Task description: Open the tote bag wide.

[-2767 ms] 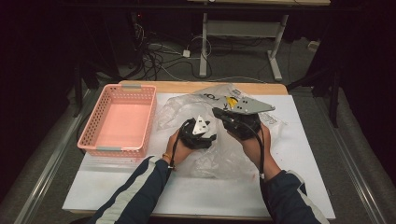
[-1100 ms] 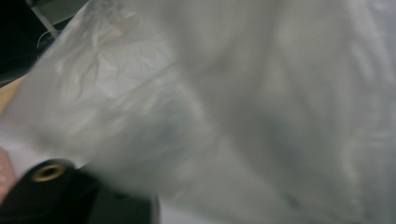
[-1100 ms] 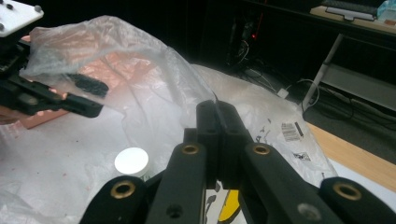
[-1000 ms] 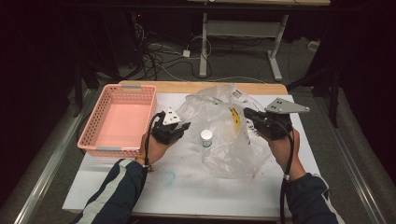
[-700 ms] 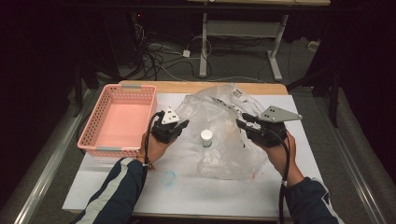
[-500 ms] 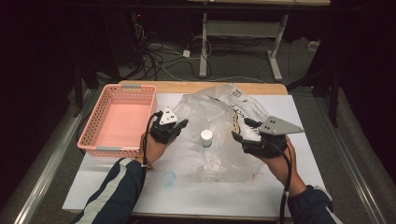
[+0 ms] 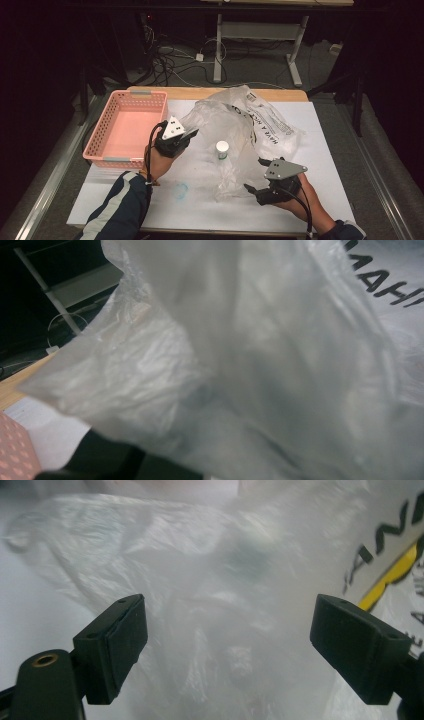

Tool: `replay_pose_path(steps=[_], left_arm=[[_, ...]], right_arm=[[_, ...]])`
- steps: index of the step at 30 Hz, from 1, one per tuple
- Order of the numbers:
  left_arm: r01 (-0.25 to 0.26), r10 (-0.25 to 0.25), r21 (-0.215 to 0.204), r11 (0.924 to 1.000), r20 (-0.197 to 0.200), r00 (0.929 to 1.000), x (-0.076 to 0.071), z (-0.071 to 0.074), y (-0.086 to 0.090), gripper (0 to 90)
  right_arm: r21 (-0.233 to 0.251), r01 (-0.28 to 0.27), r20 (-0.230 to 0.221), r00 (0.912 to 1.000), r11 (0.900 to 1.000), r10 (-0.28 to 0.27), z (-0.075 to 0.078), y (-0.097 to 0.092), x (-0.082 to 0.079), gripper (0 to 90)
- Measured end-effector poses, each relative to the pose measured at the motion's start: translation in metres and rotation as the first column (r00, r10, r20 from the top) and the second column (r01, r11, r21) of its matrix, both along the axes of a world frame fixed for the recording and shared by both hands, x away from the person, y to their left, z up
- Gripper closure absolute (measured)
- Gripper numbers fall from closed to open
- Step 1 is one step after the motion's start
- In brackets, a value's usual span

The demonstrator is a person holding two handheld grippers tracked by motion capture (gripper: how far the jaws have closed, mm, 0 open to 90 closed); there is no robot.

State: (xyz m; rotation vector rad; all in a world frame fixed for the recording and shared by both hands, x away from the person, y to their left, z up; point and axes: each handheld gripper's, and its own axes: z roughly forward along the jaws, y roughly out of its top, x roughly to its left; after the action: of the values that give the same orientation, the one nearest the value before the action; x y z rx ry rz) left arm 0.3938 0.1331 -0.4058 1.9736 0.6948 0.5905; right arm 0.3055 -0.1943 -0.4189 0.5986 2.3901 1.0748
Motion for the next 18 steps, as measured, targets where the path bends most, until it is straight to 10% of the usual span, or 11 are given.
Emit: replay_pose_path(steps=[9, 18], left_arm=[[-0.004, 0.004, 0.018, 0.9998, -0.012, 0.9999, 0.002, -0.003, -0.001, 87.0], [0.000, 0.001, 0.045, 0.9990, -0.026, 0.9997, 0.004, -0.008, -0.003, 86.8]], right_arm=[[-0.099, -0.053, -0.018, 0.9985, 0.9937, 0.051, -0.020, 0.014, 0.002, 16.0], [-0.024, -0.162, -0.038, 0.9863, 0.9865, 0.161, -0.014, 0.020, -0.013, 17.2]])
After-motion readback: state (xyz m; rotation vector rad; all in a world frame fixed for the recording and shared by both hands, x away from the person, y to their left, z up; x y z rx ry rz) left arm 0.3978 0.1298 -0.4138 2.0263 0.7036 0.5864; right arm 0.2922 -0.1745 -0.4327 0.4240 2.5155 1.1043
